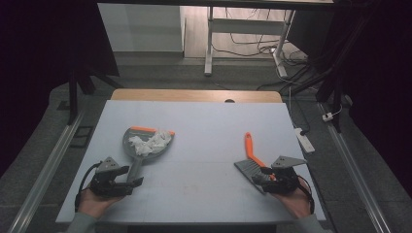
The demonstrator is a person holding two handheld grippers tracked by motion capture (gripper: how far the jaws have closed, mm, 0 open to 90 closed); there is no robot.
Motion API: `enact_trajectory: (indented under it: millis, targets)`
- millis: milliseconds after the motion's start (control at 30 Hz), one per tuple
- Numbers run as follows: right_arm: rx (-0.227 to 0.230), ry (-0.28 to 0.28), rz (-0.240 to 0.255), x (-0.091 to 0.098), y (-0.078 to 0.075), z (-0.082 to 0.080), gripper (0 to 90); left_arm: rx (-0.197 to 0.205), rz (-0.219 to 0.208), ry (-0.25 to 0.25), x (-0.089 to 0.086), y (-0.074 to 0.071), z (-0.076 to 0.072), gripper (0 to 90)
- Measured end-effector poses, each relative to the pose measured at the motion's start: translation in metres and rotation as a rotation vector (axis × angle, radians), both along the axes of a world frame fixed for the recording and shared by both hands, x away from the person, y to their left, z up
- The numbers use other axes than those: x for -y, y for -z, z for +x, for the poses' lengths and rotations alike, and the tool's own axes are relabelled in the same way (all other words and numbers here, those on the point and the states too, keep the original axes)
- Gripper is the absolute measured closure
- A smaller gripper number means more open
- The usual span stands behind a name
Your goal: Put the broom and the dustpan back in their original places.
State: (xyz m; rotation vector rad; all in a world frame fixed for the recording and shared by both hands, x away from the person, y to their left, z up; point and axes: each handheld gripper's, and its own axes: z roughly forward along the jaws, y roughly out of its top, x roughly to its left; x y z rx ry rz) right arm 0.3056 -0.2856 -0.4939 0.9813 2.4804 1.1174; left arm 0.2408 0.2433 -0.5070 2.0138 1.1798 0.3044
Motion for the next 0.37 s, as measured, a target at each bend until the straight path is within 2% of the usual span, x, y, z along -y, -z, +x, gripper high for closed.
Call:
enact_trajectory:
  millis: [367]
  targets:
    - [0.015, -0.012, 0.005, -0.0011, -0.0009, -0.0005, 43.5, -0.006, -0.001, -0.003, 0.0004, 0.001, 0.0008, 26.6]
